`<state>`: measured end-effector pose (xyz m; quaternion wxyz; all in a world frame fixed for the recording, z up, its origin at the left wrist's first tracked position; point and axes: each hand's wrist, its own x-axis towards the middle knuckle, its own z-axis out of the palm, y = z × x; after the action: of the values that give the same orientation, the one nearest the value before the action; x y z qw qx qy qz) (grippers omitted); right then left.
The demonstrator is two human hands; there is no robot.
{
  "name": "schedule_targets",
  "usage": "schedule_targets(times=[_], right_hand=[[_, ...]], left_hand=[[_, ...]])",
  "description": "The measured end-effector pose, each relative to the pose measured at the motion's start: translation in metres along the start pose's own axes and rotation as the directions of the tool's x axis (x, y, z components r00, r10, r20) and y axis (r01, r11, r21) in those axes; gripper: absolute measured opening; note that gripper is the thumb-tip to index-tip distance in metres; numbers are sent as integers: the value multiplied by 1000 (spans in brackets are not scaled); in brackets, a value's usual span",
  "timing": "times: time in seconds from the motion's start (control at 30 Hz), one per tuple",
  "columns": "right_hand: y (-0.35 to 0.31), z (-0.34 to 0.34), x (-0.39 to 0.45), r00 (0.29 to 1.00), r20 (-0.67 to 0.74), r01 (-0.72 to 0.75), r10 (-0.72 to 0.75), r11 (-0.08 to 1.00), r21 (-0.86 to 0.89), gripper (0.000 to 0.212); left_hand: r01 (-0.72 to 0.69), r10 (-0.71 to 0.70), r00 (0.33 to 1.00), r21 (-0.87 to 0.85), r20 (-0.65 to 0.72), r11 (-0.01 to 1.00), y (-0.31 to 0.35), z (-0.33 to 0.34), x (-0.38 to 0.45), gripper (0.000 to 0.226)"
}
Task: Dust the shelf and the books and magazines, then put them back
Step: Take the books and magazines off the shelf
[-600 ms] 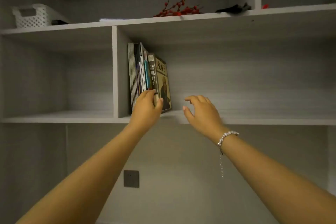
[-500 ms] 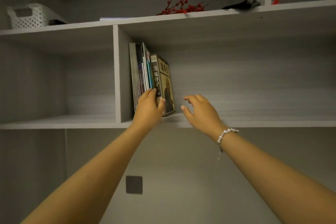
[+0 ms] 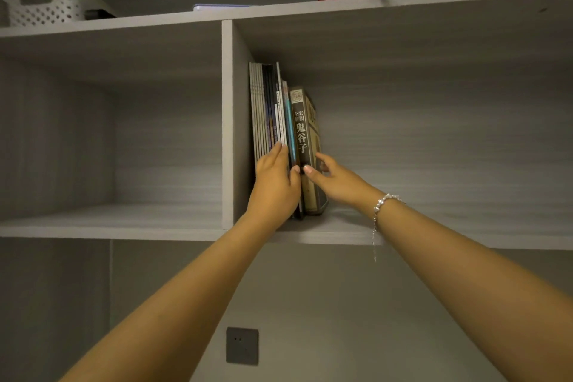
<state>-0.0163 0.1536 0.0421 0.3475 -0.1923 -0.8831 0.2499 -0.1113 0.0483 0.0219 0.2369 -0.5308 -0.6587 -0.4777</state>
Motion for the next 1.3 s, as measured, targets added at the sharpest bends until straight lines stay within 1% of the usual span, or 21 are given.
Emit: schedule_targets(times=[0.13,0.2,0.27,0.37,0.4,0.47,0.5,0.53,0.6,0.7,0.8,0.83,0.9,0.93,1.0,1.03,1.07,1.1,1.17,1.23,1.3], right_hand=[[-1,9,15,999,5,-33,33,993,111,73],[-1,12,21,999,-7,-31,32,990,134,76],[-3,12,25,1000,-8,-29,30,990,140,88],[5,13,35,1000,-24,10,-6,986,164,119],[8,13,38,999,-42,32,-25,986,164,124],[14,15,43,996,-63,78,-69,985,153,124],[11,14,39,994,-66,91,-82,985,145,121],[9,12,37,994,-71,88,-78,986,145,113],[9,10,35,994,-90,82,-68,982,169,91],[16,5,38,993,-101,83,-65,978,191,81],[20,1,39,993,-100,83,-62,973,216,66],[21,1,39,993,-101,78,-55,969,236,64],[20,0,37,994,-101,76,-50,960,269,64],[21,0,37,994,-101,72,-45,958,278,65],[22,-1,37,994,-103,61,-33,956,287,60],[23,-1,37,993,-113,63,-31,954,293,54],[23,-3,36,992,-123,66,-30,951,302,47],[24,-4,35,992,-127,66,-27,947,314,42],[25,-5,34,993,-120,54,-15,942,331,38],[26,-6,34,992,-124,43,-2,942,333,37],[26,-6,35,990,-140,35,15,937,347,35]], left_hand=[[35,-39,998,-70,-46,997,-2,-1,3,53],[15,-19,998,-53,-60,998,-4,-2,6,50],[-12,9,998,-44,-58,999,-6,-4,7,48],[-38,36,999,-50,-37,998,-11,-7,7,46],[-45,44,999,-61,-29,997,-12,-6,7,45],[-39,36,999,-123,-25,992,-13,-6,9,43],[-27,22,999,-161,-31,987,-12,-6,10,42],[-15,7,999,-193,-39,981,-11,-5,12,42],[8,-21,998,-233,-56,972,-9,-5,15,40],[1,-15,998,-221,-61,975,-5,-3,19,38],[38,-38,999,-243,5,969,6,0,18,39],[71,-63,997,-264,36,962,9,1,18,36],[138,-112,988,-272,107,953,14,5,18,21],[170,-138,982,-275,132,946,20,5,17,24],[204,-157,973,-311,172,928,25,6,17,18],[218,-156,968,-354,196,909,26,7,19,28],[239,-165,962,-381,217,893,28,8,21,44],[269,-187,953,-385,238,883,29,10,24,54],[291,-204,946,-386,252,875,31,16,26,65],[278,-202,953,-392,225,877,32,25,27,71],[276,-212,959,-437,190,856,31,31,28,75]])
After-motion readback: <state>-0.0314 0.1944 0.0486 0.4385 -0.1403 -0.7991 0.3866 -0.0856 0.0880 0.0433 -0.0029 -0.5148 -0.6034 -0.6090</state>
